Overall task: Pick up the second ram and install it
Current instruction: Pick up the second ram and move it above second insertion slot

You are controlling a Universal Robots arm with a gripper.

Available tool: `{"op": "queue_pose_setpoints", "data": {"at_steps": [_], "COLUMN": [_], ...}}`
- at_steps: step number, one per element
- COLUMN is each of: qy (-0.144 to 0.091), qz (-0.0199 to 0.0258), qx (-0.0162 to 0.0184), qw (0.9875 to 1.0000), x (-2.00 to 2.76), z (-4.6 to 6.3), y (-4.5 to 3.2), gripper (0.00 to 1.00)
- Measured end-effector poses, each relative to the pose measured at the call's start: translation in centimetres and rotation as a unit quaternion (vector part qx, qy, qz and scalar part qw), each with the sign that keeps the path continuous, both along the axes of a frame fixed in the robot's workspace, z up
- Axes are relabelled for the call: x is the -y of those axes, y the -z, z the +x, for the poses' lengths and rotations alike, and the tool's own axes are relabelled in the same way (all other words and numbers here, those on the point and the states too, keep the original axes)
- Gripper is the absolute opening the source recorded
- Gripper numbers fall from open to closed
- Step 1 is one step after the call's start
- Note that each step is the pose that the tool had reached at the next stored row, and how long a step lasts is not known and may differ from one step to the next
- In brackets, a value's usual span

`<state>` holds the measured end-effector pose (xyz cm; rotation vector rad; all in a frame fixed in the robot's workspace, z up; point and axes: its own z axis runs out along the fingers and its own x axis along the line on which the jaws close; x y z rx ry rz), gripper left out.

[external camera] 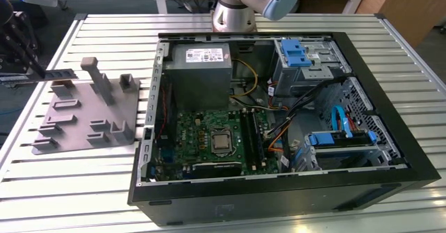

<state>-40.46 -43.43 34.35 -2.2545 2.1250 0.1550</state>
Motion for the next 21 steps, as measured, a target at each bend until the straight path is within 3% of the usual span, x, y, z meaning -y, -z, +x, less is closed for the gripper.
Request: {"op": "queue_pose_setpoints", "data": {"at_steps": [21], "qy": [0.0], "qz": [0.0012], "qx": [0.0001], "qw": [1.0], "x": [0.0], "z": [0.0], "y": [-3.24], "gripper": [0.14]}}
